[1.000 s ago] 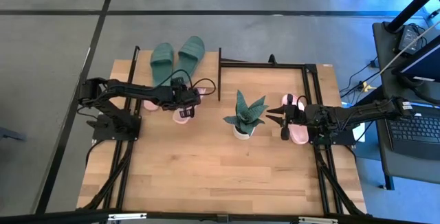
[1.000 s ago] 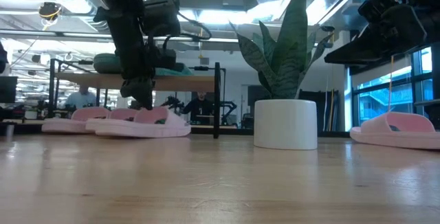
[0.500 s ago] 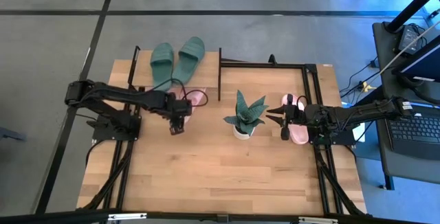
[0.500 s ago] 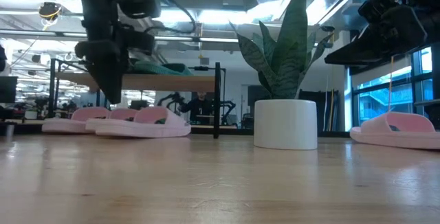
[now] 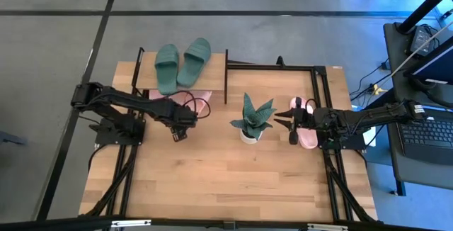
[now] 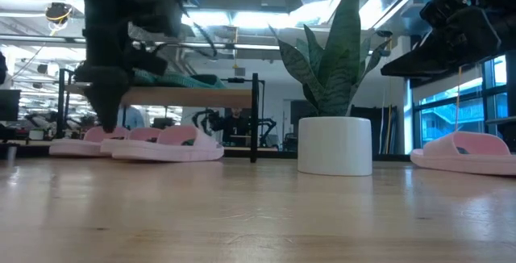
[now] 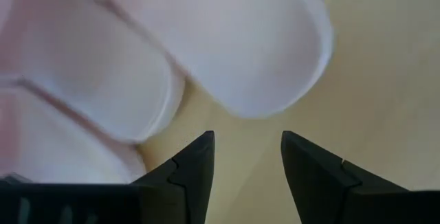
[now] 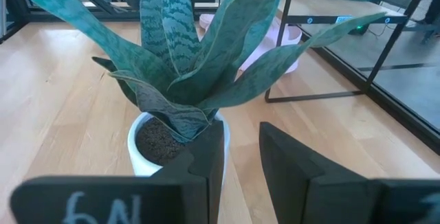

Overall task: Pick and place slides into the shelf
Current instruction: Put the pink slipper under the shelf

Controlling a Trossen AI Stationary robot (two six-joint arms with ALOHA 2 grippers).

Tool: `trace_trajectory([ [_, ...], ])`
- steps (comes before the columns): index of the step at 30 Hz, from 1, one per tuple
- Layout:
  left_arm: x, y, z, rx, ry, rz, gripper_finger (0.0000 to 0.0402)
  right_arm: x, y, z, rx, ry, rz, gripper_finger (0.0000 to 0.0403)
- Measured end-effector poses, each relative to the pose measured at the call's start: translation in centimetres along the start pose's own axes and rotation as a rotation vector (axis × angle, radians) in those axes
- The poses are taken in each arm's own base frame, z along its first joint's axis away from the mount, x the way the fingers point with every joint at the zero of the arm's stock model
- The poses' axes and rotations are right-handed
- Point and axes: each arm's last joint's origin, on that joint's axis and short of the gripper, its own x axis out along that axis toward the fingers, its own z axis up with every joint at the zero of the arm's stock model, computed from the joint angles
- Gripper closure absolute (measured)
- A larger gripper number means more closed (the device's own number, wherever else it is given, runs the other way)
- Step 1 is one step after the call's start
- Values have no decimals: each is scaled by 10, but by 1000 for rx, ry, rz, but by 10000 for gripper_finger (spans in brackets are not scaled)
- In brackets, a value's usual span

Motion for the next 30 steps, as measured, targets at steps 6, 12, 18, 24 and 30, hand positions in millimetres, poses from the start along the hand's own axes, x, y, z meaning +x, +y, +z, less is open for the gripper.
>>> trace_trajectory([
  [6, 23, -8, 4, 19, 95, 77, 242, 0, 0, -1, -3, 9, 0, 308],
  [12, 43, -15, 5, 40, 175, 131, 242, 0, 0, -1, -3, 7, 0, 308],
  [18, 48, -17, 7, 44, 175, 133, 242, 0, 0, -1, -3, 8, 0, 308],
  [24, 47, -18, 9, 38, 151, 120, 242, 0, 0, -1, -5, 8, 0, 308],
  [30, 48, -19, 10, 33, 137, 112, 242, 0, 0, -1, -6, 8, 0, 308],
])
